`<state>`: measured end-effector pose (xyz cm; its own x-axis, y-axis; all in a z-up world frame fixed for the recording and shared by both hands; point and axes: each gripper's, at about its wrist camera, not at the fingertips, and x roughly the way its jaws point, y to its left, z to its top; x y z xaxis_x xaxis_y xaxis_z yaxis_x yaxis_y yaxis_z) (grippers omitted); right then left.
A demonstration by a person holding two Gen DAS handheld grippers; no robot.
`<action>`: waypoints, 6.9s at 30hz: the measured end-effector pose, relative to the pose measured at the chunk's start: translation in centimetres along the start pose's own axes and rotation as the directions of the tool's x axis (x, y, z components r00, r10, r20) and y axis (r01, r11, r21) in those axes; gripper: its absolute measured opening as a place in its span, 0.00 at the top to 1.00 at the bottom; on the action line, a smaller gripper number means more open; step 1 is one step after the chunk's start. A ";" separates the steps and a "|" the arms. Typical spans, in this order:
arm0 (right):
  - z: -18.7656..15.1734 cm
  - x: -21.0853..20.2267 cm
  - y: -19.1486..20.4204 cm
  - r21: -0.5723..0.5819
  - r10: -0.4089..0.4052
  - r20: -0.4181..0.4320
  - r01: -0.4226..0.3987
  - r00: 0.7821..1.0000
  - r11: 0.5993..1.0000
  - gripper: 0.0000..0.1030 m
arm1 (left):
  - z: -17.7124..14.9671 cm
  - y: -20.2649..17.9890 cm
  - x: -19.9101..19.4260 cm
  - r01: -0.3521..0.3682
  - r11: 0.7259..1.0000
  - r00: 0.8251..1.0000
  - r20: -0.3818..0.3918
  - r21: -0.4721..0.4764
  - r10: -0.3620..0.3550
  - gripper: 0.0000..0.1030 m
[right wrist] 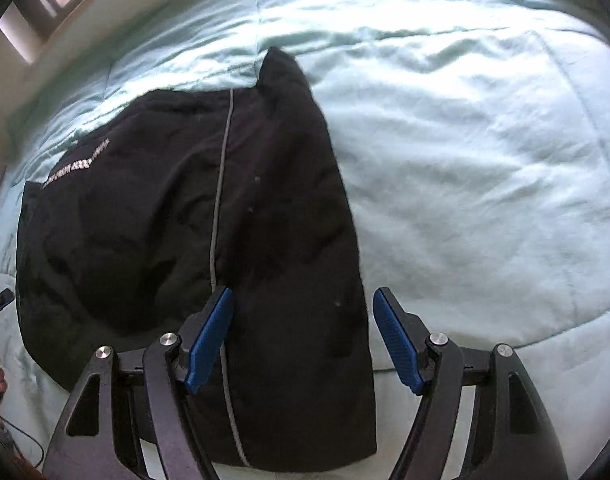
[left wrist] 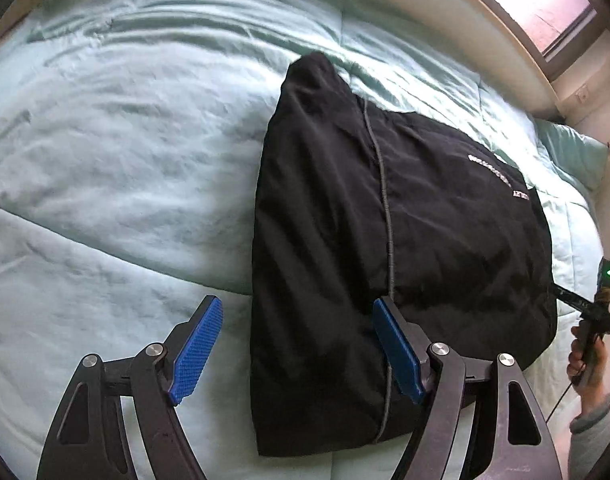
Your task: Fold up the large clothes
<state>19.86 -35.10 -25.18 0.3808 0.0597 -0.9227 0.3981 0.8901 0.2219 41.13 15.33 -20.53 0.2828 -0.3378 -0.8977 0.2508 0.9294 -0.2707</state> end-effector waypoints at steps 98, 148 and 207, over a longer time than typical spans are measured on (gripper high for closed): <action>-19.3 -3.5 -7.1 0.258 0.327 -0.134 -0.286 0.935 0.923 0.29 | -25.8 10.3 -1.6 0.453 0.785 0.824 -0.138 -0.422 -0.550 0.32; -15.0 -2.7 14.6 0.066 0.077 -0.039 -0.074 0.996 0.995 0.11 | -22.2 -6.0 -9.6 -0.079 0.975 0.996 0.049 0.208 0.071 0.31; -26.0 -28.3 17.5 -0.027 -0.102 0.224 0.111 0.969 0.993 0.11 | -28.1 -19.6 -28.0 -0.355 0.907 0.899 0.351 0.228 0.263 0.31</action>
<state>-5.64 -9.46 -3.41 0.5155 -0.1342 -0.8463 0.4153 0.9031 0.1097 2.27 10.79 0.15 0.6448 -0.1109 -0.7563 0.3383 0.9286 0.1523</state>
